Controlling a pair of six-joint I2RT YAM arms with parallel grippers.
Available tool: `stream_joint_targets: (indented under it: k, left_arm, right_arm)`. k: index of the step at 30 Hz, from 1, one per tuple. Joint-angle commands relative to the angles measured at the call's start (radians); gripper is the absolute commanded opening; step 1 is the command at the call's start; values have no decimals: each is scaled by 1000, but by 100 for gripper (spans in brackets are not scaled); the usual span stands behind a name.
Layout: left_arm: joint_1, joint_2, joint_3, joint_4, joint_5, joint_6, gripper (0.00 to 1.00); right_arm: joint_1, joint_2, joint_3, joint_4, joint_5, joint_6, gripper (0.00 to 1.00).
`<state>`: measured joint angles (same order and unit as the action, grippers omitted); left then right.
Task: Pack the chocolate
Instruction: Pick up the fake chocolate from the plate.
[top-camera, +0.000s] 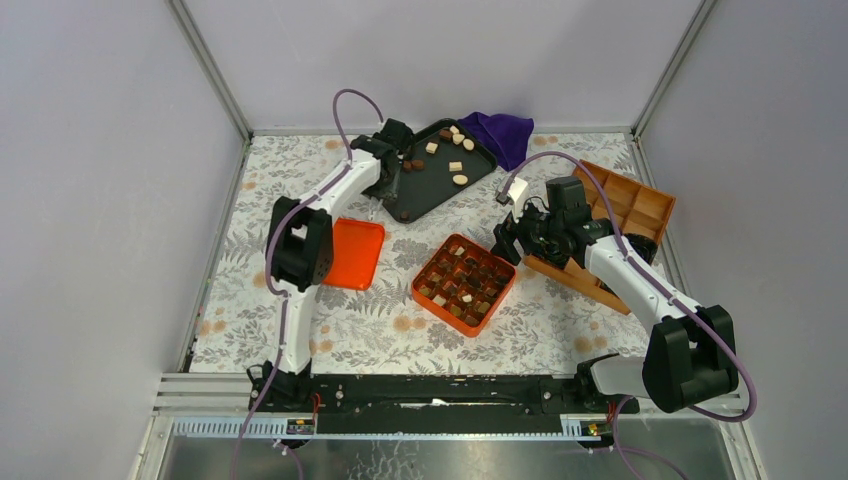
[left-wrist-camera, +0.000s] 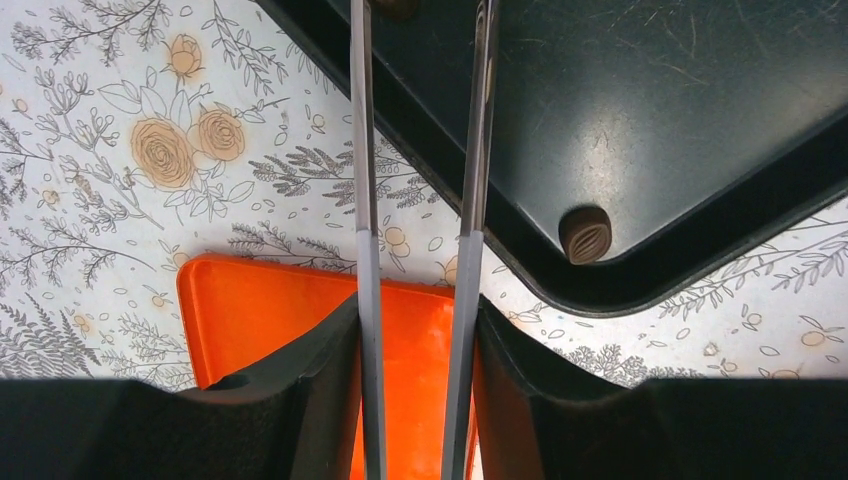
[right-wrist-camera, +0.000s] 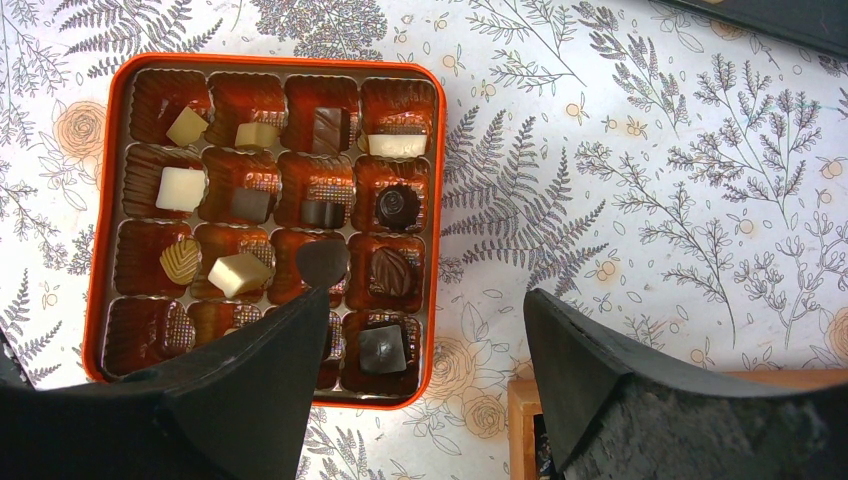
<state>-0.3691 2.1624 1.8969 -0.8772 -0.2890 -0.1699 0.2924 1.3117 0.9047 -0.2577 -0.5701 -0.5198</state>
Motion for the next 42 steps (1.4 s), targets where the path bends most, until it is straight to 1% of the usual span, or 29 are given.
stream_joint_targets:
  k: [1,5,6,9,10,16,20,22,24,29,32,37,42]
  left_arm:
    - [6,29,65,-45,-37,29,46]
    - [6,40,72,-54,-25,30,44]
    - [6,42,77,-56,-23,29,41]
    - [6,41,95,-68,2,20,25]
    - [6,35,97,-69,14,16,24]
    - [6,7,101,-87,82,7,27]
    - [6,-7,83,-97,124,-3,27]
    - [6,-20,71,-96,140,-13,26]
    - [6,-43,53,-86,161,-26,22]
    - [6,-178,-65,-1,221,-61,8]
    - [6,-274,-165,60,261,-84,3]
    - [6,-423,-318,118,398,-130,0]
    - [-4,-631,-541,205,573,-189,0]
  right_arm:
    - [-6,0,19,11,-27,-12,79]
    - [-6,0,19,11,-27,-12,79]
    - [-6,0,19,11,-27,-12,79]
    - [-6,0,19,11,-26,-12,79]
    - [-6,-1,19,11,-26,-12,79]
    - [-6,-3,19,11,-27,-12,79]
    - [-6,-5,19,11,-27,-13,79]
    - [-6,-5,19,9,-27,-13,79]
    - [-6,-6,19,9,-27,-11,79]
    - [-6,-9,19,10,-31,-10,79]
    - [-6,-12,19,9,-31,-10,79]
    - [-6,-16,19,8,-37,-7,79]
    - [-7,-27,18,3,-51,-12,79]
